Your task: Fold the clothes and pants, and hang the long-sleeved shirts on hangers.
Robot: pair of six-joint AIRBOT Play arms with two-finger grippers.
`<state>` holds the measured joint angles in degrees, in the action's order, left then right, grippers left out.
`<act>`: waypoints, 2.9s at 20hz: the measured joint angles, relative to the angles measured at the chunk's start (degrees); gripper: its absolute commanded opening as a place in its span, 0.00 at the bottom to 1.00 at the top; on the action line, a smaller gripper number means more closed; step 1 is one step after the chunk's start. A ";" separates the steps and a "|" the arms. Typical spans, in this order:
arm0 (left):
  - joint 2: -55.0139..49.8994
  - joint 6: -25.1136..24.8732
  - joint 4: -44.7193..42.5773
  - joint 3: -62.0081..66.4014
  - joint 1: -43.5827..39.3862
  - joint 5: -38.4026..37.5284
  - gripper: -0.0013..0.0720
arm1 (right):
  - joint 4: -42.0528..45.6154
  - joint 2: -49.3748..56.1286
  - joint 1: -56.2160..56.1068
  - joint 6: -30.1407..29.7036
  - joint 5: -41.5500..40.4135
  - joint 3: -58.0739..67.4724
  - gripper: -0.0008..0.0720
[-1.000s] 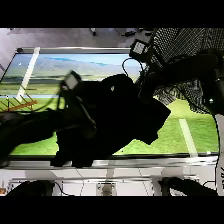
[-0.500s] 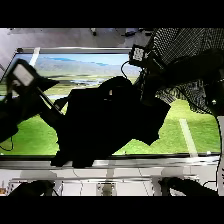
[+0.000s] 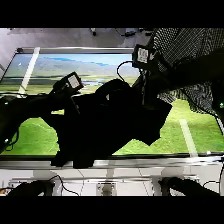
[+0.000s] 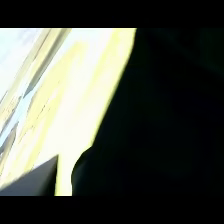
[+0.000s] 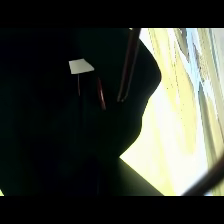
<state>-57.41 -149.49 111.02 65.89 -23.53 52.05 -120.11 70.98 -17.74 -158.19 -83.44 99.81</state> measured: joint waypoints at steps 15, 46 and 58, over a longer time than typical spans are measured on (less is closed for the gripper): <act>-2.95 12.00 3.19 0.04 0.17 -3.41 0.05 | 24.59 -7.69 0.00 28.13 11.08 0.04 0.65; -1.66 14.21 4.83 0.07 -8.61 -11.85 0.05 | 0.81 -13.97 -11.37 94.01 68.19 -39.36 0.65; -1.38 14.51 6.29 0.07 -8.63 -15.72 0.05 | 5.27 -13.00 -11.23 99.60 83.32 -48.94 0.62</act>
<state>-58.78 -134.98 117.32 65.95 -32.16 36.34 -114.85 57.98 -28.97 -58.59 -0.12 50.87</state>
